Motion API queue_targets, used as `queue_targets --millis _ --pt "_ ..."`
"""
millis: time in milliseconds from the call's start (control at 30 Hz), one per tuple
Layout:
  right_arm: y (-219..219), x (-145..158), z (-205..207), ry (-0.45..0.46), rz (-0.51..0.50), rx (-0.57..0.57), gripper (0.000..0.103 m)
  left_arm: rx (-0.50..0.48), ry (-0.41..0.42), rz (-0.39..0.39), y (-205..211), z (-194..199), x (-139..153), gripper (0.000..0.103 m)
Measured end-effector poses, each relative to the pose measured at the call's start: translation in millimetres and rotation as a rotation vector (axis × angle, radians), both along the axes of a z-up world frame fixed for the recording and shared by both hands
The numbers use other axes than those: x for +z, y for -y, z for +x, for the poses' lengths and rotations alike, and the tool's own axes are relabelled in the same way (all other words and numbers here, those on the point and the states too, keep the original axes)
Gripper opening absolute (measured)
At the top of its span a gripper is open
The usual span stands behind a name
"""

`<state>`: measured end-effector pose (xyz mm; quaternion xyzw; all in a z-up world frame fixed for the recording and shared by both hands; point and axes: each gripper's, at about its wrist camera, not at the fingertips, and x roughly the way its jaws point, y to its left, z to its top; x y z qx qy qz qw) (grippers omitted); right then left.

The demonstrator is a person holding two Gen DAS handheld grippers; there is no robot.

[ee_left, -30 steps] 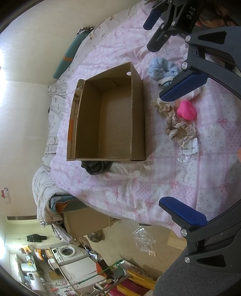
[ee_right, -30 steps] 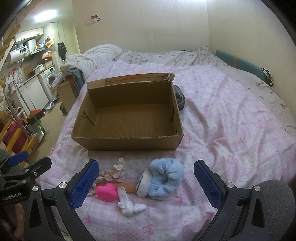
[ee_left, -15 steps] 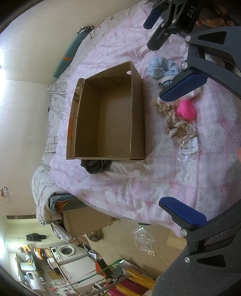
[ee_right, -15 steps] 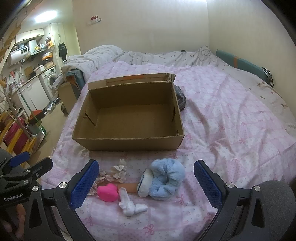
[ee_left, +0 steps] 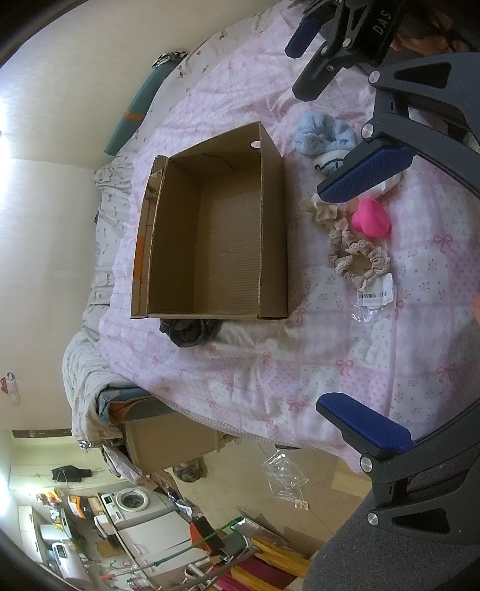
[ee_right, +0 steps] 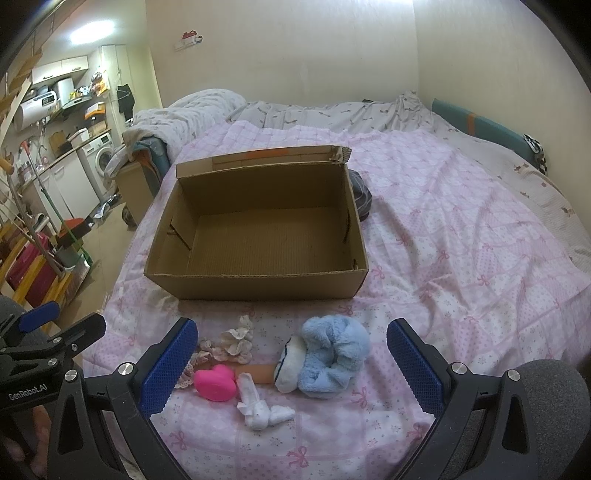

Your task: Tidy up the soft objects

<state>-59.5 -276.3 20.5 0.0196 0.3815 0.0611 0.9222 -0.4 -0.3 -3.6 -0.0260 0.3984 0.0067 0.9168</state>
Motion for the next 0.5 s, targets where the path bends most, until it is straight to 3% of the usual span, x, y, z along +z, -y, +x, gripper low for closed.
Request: queue_targets --millis 500 --pt "-0.2 -0.1 0.2 0.001 -0.001 0.002 0.103 0.002 -0.002 0.003 0.0 0.2 -1.4 0.103"
